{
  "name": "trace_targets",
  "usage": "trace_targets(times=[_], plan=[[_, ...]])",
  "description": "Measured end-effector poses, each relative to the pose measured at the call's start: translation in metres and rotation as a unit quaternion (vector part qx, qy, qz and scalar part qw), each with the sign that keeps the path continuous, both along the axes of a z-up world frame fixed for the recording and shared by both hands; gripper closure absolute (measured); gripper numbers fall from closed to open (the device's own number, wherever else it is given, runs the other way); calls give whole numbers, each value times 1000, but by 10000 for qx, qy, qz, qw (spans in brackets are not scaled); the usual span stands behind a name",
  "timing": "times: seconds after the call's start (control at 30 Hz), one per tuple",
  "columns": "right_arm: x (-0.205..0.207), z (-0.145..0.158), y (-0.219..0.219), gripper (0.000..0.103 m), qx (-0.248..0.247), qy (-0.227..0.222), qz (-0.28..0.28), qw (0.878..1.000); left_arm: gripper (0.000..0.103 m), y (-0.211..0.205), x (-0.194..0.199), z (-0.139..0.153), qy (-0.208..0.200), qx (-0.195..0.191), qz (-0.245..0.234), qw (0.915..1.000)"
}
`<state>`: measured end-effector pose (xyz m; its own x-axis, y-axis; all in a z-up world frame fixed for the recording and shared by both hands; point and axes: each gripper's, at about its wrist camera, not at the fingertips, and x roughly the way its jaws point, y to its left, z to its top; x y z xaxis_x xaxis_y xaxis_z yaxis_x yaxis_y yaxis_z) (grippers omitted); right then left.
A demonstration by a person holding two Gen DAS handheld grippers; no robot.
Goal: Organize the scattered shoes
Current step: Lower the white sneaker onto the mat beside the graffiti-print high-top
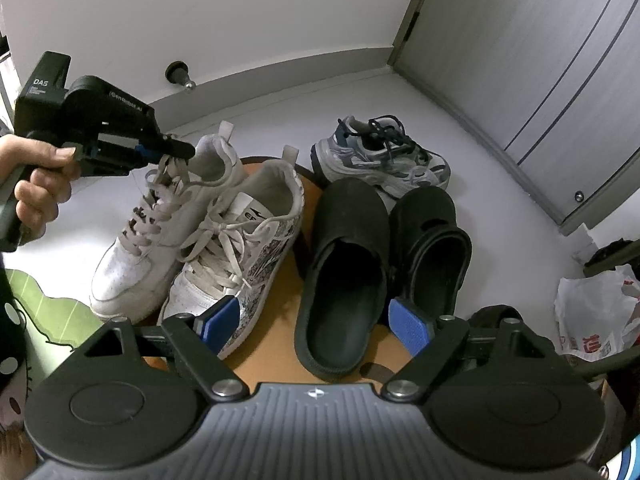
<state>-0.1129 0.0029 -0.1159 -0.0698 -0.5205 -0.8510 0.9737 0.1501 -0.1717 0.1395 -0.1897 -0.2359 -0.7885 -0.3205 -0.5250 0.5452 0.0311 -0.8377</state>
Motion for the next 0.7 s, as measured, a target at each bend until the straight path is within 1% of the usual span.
trace_targets(times=[0.33, 0.4, 0.43, 0.5, 0.57, 0.7], plan=[[1, -3, 1, 17, 79, -5, 34, 10000, 95, -9, -9, -2, 40, -153, 50, 9999], [2, -4, 0, 17, 101, 4, 25, 9999, 95, -8, -8, -5, -15, -204, 42, 9998], [2, -3, 0, 17, 103, 6, 25, 9999, 95, -9, -9, -7, -5, -197, 28, 9998], [3, -3, -1, 17, 105, 8, 29, 9999, 95, -10, -12, -17, 144, 10, -43, 9999], [4, -2, -2, 17, 100, -4, 63, 9999, 95, -9, -12, -21, 192, 86, -62, 9998], [5, -4, 0, 17, 126, -12, 107, 9999, 95, -1, -11, -17, 174, 37, -93, 9998]])
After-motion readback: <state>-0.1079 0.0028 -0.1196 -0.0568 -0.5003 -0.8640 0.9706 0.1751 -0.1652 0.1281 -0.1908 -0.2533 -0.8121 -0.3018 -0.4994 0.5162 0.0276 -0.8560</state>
